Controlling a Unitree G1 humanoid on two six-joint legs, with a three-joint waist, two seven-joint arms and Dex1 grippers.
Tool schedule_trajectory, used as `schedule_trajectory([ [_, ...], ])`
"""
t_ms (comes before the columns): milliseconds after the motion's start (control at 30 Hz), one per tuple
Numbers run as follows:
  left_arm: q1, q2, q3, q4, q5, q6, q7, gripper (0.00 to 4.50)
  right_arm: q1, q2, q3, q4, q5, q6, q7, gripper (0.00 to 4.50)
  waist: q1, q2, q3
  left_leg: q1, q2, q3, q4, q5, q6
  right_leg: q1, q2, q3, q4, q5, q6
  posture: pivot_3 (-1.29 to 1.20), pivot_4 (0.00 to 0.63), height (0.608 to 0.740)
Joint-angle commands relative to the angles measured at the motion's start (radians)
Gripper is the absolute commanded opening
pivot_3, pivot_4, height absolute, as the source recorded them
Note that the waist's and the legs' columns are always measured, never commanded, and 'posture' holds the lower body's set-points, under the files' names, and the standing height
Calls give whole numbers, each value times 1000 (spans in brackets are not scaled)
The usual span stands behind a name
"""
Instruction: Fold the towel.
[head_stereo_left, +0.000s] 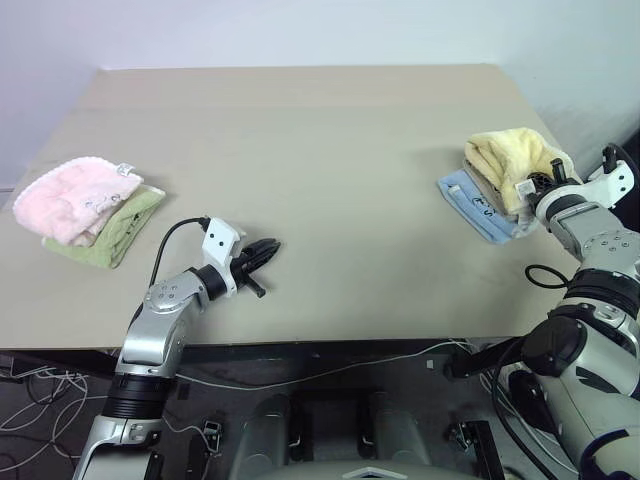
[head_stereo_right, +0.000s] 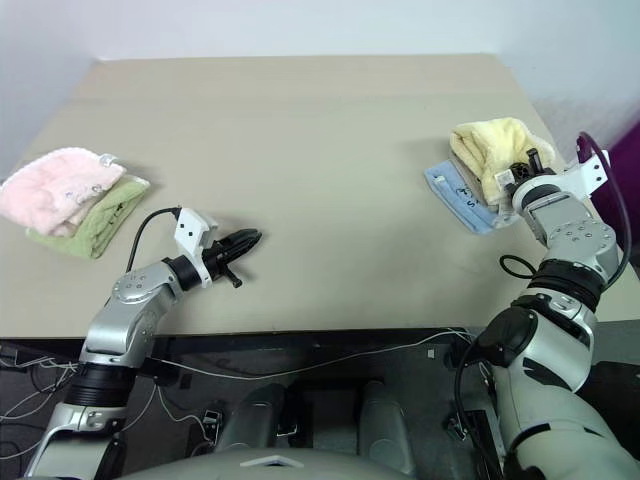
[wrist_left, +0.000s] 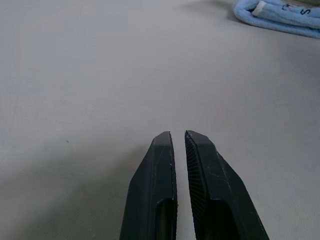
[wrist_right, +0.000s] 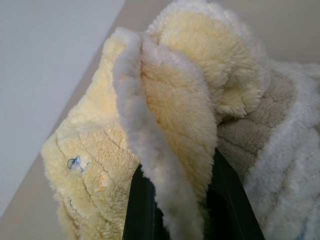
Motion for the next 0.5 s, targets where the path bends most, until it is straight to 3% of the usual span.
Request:
schedule_trajectory([
  [33, 1, 2, 10, -21, -2, -18, -1, 434, -11, -2, -20, -36, 46, -12, 21, 942, 2, 0, 0, 0, 0, 0, 0, 0, 0, 0, 0, 0, 0, 0, 0, 0, 150, 740],
  [367, -5, -12, -12, -14, -4, -13, -17, 434, 66, 39, -60, -219, 149, 16, -18, 4410, 4, 0, 0, 0, 0, -1, 1, 0, 0, 1, 0, 0, 0, 0, 0, 0, 150, 740],
  [500, -24, -14, -17, 7, -3, -17, -31, 434, 137, 57, -52, -380, 173, 30, -68, 4460, 5, 0, 0, 0, 0, -1, 1, 0, 0, 1, 0, 0, 0, 0, 0, 0, 150, 740],
])
